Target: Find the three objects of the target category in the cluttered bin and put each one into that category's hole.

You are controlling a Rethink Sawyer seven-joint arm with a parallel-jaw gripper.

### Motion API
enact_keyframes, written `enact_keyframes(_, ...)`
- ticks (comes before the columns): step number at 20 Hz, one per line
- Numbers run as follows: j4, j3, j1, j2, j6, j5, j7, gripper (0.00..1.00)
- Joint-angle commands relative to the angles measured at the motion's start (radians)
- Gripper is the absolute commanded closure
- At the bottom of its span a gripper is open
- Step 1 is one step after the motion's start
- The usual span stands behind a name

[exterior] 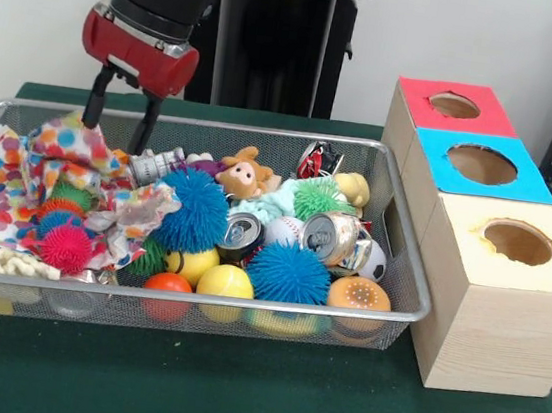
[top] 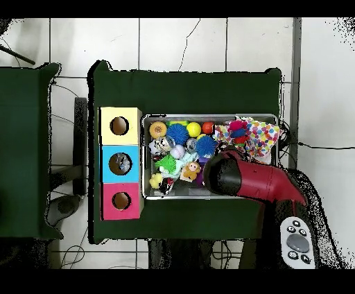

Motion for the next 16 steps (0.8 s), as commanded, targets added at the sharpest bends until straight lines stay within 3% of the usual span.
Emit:
enact_keyframes(1,0.054,0.096,-0.005,0.013,0.057,-0.057,-0.026,0.0)
enact_keyframes(16,-0.119,-0.122,0.304,0.13,0.248,0.003,0.154,0.0)
